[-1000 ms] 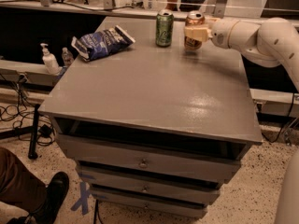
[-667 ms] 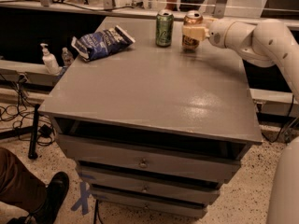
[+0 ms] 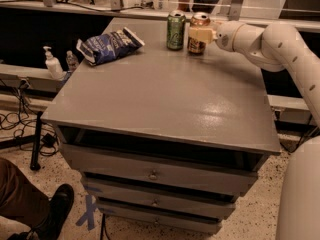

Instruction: Move orange can near green can

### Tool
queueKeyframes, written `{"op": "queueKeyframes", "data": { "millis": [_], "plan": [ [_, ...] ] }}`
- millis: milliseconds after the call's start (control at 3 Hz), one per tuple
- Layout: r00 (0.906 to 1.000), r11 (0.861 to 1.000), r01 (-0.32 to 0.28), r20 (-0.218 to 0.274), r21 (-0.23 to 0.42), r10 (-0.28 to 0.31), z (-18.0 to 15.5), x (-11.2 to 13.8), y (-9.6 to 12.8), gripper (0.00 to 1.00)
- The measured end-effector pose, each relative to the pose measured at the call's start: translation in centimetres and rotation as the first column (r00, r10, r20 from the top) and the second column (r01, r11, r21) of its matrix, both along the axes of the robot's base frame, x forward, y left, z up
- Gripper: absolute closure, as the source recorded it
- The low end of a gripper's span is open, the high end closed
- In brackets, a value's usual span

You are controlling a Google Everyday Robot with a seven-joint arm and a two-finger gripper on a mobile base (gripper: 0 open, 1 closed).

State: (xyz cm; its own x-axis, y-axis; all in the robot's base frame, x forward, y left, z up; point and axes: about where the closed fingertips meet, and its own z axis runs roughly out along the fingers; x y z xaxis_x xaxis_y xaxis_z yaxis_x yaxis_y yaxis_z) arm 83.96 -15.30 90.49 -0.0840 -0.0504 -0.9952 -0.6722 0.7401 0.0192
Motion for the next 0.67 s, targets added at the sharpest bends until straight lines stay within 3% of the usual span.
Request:
{"op": "queueKeyframes", "data": {
  "millis": [667],
  "plan": [
    [0.9984,1.0,-0.01,-0.056,0.026,0.012,-1.0,-0.44,0.06,0.59]
  ]
}}
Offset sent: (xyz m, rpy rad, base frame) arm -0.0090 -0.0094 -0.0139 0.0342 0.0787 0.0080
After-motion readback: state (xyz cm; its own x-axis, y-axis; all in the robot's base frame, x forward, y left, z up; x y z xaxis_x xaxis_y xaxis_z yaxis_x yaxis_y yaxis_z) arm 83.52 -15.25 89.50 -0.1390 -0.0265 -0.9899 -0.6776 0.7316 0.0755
